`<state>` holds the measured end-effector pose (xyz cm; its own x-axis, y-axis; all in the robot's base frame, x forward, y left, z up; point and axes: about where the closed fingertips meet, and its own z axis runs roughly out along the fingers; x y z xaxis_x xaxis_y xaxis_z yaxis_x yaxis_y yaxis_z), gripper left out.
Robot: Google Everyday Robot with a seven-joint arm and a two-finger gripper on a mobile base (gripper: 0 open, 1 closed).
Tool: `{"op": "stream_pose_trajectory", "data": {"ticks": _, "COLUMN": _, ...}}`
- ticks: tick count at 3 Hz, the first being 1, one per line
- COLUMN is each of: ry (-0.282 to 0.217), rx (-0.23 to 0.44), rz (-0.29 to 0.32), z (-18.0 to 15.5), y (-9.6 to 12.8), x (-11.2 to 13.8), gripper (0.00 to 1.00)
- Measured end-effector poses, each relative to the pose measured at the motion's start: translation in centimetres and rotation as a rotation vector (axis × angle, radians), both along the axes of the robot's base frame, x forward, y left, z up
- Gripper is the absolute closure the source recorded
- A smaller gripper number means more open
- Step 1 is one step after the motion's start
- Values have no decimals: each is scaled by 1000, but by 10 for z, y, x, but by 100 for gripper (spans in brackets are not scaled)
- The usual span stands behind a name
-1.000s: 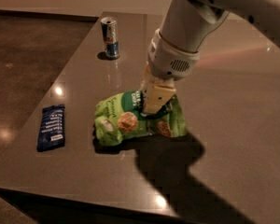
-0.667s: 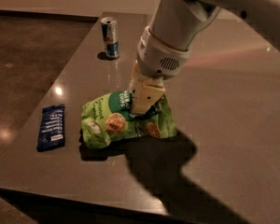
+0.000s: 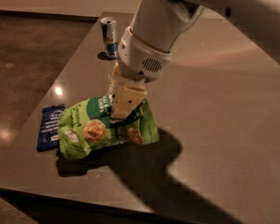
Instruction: Move green rice chip bag near rxbar blueberry
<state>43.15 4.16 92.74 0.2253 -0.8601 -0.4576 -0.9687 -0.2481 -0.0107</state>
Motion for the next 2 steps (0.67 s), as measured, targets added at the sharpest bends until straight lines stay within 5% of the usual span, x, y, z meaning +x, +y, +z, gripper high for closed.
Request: {"op": "stream_pose_trajectory", "data": {"ticks": 2, "ry": 26, "rx": 19, "rz": 29, "z": -7, "y": 19, "x": -10, "gripper": 39}}
